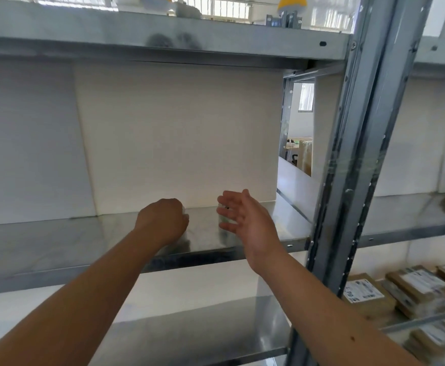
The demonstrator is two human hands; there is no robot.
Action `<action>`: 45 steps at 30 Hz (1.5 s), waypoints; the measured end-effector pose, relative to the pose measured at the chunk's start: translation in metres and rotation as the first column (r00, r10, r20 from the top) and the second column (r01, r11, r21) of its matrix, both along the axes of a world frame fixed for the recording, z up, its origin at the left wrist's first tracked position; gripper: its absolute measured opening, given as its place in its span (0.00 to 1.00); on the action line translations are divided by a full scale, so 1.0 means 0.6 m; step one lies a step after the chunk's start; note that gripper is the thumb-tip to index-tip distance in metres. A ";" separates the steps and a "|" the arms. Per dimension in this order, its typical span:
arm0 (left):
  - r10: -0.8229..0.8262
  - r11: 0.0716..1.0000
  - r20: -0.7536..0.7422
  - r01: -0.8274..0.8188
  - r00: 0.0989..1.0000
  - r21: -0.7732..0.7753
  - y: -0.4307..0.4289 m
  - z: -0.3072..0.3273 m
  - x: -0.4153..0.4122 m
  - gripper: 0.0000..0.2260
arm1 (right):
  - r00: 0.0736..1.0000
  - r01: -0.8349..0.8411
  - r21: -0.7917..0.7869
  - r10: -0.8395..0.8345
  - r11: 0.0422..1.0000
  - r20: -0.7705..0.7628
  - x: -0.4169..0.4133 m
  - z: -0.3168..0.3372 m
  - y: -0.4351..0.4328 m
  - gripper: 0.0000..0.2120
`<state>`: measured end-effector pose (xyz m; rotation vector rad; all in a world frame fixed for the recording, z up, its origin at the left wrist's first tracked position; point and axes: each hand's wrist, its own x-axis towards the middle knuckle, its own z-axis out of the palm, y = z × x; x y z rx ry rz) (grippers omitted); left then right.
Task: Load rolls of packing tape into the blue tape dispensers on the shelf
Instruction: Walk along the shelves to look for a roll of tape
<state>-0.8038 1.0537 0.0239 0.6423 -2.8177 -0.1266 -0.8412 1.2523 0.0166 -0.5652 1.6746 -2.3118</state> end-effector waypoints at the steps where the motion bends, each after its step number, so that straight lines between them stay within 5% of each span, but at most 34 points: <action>1: -0.002 1.000 -0.014 0.002 1.000 0.006 -0.003 -0.001 -0.001 0.12 | 1.000 -0.005 0.007 0.005 1.000 0.014 -0.001 0.004 0.000 0.22; 6: 0.058 0.949 -0.346 0.055 0.937 0.309 0.005 0.022 0.009 0.20 | 0.999 -0.028 0.034 0.026 0.999 0.047 0.002 0.016 -0.008 0.25; 8: 0.193 0.780 -0.500 0.177 0.844 0.601 0.023 0.036 0.021 0.23 | 0.998 -0.037 0.057 0.034 0.998 0.048 0.005 0.019 -0.014 0.23; 10: 0.328 0.499 -0.533 0.336 0.780 0.799 0.043 0.041 0.034 0.22 | 0.998 -0.042 0.078 0.039 0.996 0.046 0.008 0.023 -0.021 0.22; 12: 0.385 0.289 -0.529 0.446 0.756 0.847 0.053 0.037 0.042 0.17 | 0.997 -0.053 0.075 0.050 0.996 0.052 0.009 0.026 -0.026 0.23; 15: 0.372 0.154 -0.532 0.514 0.761 0.844 0.062 0.026 0.053 0.17 | 0.996 -0.083 0.096 0.079 0.992 0.040 0.018 0.027 -0.032 0.24; 20: 0.343 0.146 -0.566 0.552 0.750 0.821 0.090 0.010 0.068 0.17 | 0.998 -0.062 0.175 0.063 0.983 0.000 0.040 0.027 -0.056 0.31; 25: 0.389 0.150 -0.555 0.544 0.735 0.825 0.104 0.002 0.095 0.16 | 0.990 -0.137 0.111 0.133 0.984 0.043 0.054 0.018 -0.047 0.23; 36: 0.423 0.062 -0.456 0.477 0.783 0.877 0.120 -0.009 0.142 0.20 | 0.956 -0.283 0.049 0.278 0.958 0.094 0.082 0.002 -0.018 0.23; 45: 0.581 0.069 -0.391 0.436 0.713 0.897 0.145 -0.017 0.202 0.18 | 0.901 -0.419 0.016 0.413 0.908 0.135 0.108 -0.022 -0.026 0.23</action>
